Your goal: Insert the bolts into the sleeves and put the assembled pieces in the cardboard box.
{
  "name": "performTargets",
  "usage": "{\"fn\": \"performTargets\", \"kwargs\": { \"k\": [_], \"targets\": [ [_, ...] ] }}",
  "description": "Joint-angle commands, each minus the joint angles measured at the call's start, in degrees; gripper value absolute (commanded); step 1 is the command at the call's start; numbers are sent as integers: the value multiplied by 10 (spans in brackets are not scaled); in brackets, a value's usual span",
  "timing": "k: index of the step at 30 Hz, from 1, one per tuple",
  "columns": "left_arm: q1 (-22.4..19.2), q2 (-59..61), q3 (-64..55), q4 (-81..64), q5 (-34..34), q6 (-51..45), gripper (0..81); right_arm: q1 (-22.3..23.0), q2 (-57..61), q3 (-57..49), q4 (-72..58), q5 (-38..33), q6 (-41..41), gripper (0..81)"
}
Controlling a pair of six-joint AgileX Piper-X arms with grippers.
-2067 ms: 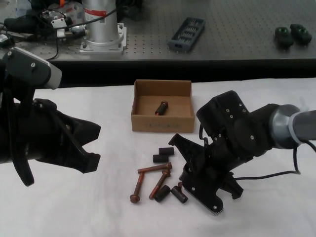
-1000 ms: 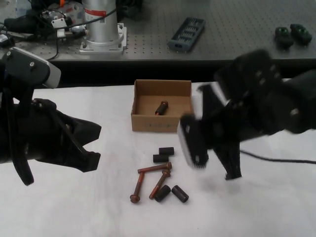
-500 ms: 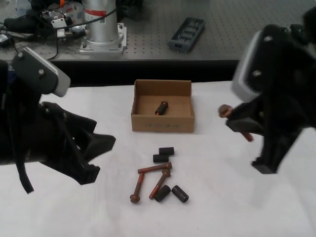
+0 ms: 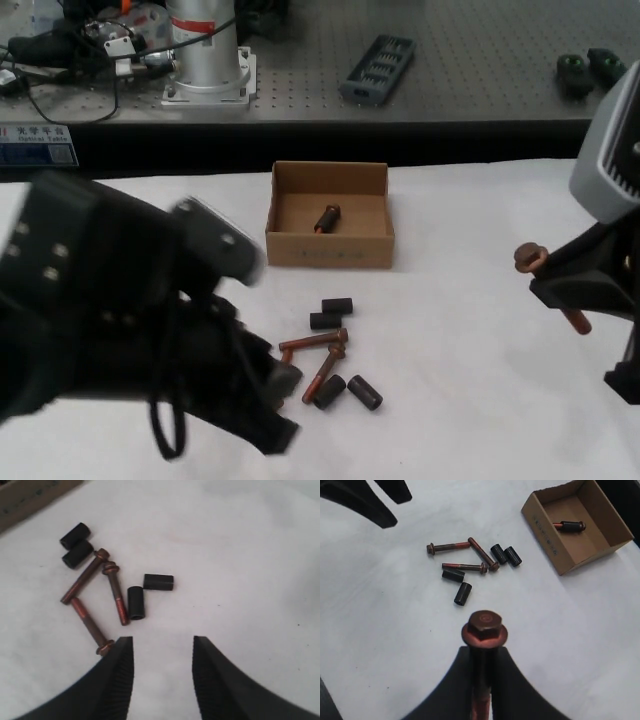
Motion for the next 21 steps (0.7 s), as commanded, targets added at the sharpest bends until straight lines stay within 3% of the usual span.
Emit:
{"fn": "performTargets", "kwargs": {
  "k": [1,12,21],
  "targets": [
    [-26,26,-10,-11,-32,-8,286,-2,-5,-2,11,-9,2,20],
    [-27,168,-127,-10,-32,-29,286,-2,-5,-2,24,-9,2,20],
    [-27,278,-229,116,-10,54,286,-2,-5,-2,24,-9,1,20]
  ]
}}
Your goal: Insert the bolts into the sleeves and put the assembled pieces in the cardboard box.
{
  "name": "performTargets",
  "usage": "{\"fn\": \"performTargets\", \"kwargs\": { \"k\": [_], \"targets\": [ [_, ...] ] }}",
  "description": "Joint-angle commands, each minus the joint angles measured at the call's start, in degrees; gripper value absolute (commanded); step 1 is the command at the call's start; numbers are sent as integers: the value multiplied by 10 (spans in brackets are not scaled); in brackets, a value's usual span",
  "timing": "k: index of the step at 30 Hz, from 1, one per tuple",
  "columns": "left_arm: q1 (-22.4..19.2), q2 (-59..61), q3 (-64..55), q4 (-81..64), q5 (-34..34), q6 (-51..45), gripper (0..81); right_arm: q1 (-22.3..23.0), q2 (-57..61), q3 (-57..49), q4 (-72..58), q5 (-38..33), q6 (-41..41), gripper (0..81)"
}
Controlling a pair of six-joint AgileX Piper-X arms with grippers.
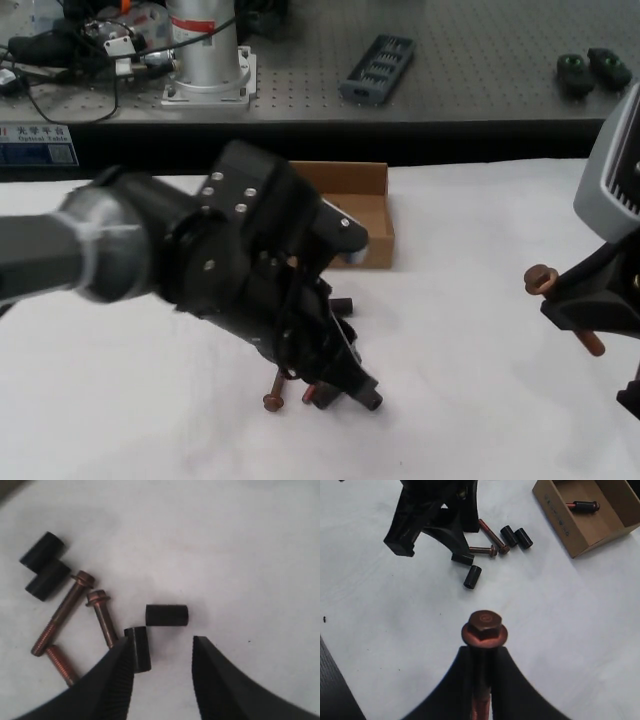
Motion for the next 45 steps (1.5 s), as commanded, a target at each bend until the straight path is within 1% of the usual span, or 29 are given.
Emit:
{"fn": "performTargets", "kwargs": {
  "k": [1,9,15,21,30,34,45],
  "targets": [
    [-3,61,-61,95,1,60,286,-2,-5,-2,0,-9,-2,20],
    [-3,93,-69,107,-2,79,286,-2,-5,-2,-2,-9,-17,20],
    [-4,99,-69,103,-13,122,286,-2,-5,-2,-2,-9,-17,20],
    [-6,112,-69,102,-12,121,286,-2,-5,-2,-2,-16,-17,20],
    [-19,124,-69,95,-12,121,286,-2,-5,-2,-2,-18,-17,20],
    [-19,133,-69,74,-32,121,286,-2,-5,-2,-2,-18,-17,20],
    [-19,138,-71,63,-42,117,284,-2,-5,-2,-2,-18,-17,20]
  ]
}}
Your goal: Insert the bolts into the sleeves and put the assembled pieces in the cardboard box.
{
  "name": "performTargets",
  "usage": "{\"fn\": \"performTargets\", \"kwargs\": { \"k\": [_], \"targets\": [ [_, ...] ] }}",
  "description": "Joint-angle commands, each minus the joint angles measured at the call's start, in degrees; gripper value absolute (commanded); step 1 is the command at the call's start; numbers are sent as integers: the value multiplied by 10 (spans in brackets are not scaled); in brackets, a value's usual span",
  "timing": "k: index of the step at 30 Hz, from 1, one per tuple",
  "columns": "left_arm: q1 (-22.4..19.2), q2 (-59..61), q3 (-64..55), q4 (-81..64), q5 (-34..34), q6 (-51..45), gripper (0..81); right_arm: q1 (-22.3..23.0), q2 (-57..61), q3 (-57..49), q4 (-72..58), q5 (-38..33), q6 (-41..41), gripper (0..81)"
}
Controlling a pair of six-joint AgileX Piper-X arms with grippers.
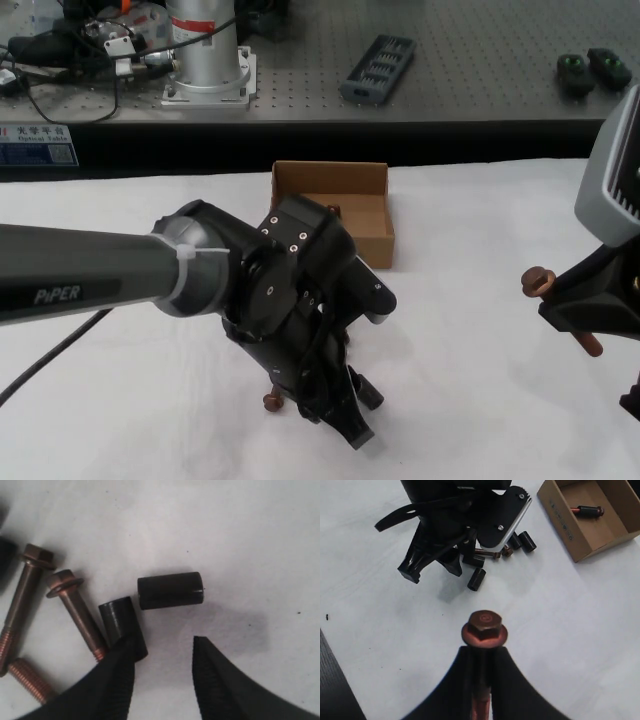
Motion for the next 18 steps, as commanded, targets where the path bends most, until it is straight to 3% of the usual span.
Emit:
{"fn": "performTargets", "kwargs": {
  "k": [1,18],
  "targets": [
    [-2,7,-7,2,-7,-5,284,-2,-5,-2,-2,-9,-4,20],
    [-7,7,-38,7,-31,7,284,-2,-5,-2,-2,-9,-4,20]
  ]
}}
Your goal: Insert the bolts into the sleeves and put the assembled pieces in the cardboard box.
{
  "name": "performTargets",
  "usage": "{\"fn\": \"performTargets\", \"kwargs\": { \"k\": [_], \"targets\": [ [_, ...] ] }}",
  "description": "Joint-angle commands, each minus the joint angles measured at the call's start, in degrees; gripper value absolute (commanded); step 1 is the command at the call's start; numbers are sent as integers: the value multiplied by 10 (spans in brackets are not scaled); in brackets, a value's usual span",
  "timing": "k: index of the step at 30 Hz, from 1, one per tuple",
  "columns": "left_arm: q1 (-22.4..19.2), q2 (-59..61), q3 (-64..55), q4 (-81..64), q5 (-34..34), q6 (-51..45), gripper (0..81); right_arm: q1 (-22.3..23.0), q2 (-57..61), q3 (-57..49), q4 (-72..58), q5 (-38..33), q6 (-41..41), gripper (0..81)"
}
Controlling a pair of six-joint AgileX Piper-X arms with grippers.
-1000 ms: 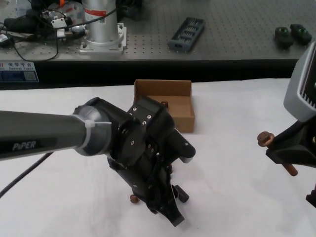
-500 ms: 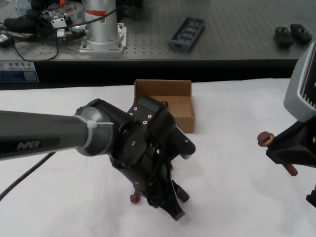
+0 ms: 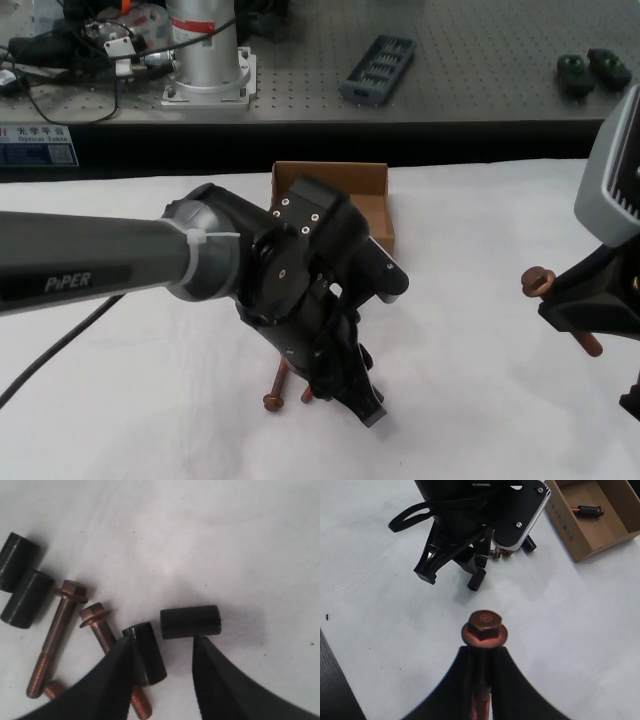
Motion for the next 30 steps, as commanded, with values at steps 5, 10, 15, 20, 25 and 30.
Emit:
{"fn": "performTargets", "kwargs": {
  "k": [5,10,15,20,25,30],
  "targets": [
    [-2,7,-6,7,-8,12,284,-2,-5,-2,-2,-9,-4,20],
    [-2,29,-6,6,-8,12,284,-2,-5,-2,-2,-9,-4,20],
    [-2,49,-6,6,-8,12,284,-2,-5,-2,-2,-9,-4,20],
    [-2,64,-6,6,-8,12,284,-2,-5,-2,-2,-9,-4,20],
    [-2,65,-6,5,-8,12,282,-2,-5,-2,-2,-9,-4,20],
    [-2,65,-6,5,-9,12,121,-2,-5,-2,-2,-9,-4,20]
  ]
}}
